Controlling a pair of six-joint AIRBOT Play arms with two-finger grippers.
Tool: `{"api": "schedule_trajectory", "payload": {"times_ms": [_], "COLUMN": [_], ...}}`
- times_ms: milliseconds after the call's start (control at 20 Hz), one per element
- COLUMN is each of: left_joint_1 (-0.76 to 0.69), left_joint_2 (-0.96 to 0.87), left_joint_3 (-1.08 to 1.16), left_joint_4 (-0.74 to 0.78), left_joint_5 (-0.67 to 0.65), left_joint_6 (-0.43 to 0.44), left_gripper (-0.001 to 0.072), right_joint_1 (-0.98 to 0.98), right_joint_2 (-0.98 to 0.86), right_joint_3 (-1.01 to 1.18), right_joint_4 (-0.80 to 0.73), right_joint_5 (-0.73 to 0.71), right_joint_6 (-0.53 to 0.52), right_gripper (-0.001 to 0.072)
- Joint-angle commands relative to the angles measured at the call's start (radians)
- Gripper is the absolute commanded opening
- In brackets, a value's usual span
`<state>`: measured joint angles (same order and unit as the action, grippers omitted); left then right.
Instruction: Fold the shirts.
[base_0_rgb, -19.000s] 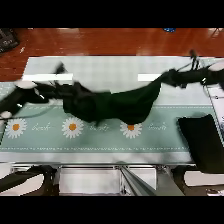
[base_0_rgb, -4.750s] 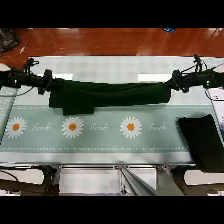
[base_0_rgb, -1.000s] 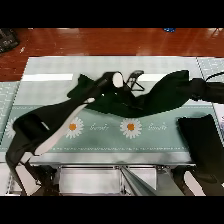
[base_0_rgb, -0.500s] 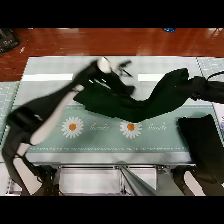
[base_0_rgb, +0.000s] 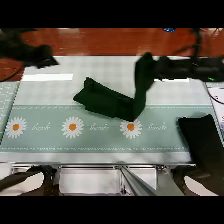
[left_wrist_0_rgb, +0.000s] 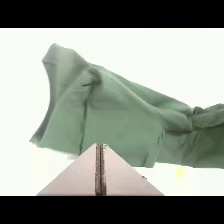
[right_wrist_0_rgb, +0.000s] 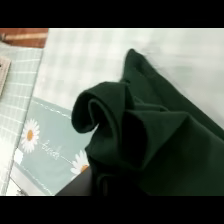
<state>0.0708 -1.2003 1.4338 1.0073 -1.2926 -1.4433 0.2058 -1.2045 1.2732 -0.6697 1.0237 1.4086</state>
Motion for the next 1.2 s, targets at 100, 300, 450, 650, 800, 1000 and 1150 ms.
{"api": "schedule_trajectory", "payload": {"times_ms": [100, 300, 450, 650, 800, 1000, 1150], "left_joint_1": [0.021, -0.011, -0.011, -0.011, 0.003, 0.095, 0.121], "left_joint_2": [0.47, 0.575, 0.567, 0.548, 0.522, 0.523, 0.533], "left_joint_3": [-0.483, -0.689, -0.729, -0.729, -0.721, -0.603, -0.555], "left_joint_4": [-0.098, -0.1, -0.1, -0.099, -0.1, -0.103, -0.104], "left_joint_5": [0.185, 0.182, 0.186, 0.239, 0.323, 0.331, 0.33], "left_joint_6": [0.006, -0.034, -0.034, -0.034, -0.032, -0.03, -0.008], "left_gripper": [0.0019, 0.0019, 0.0019, 0.0019, 0.0019, 0.002, 0.002], "right_joint_1": [0.244, 0.304, 0.326, 0.353, 0.274, -0.007, -0.187], "right_joint_2": [-0.407, -0.595, -0.673, -0.721, -0.67, -0.455, -0.204], "right_joint_3": [0.291, 0.425, 0.488, 0.499, 0.5, 0.5, 0.394], "right_joint_4": [0.01, 0.015, 0.042, 0.077, 0.09, -0.042, -0.53], "right_joint_5": [-0.101, -0.108, -0.118, -0.176, -0.121, 0.24, 0.385], "right_joint_6": [0.037, 0.06, 0.07, 0.027, 0.027, 0.042, 0.147], "right_gripper": [0.0022, 0.0023, 0.0023, 0.0415, 0.0413, 0.0412, 0.0412]}}
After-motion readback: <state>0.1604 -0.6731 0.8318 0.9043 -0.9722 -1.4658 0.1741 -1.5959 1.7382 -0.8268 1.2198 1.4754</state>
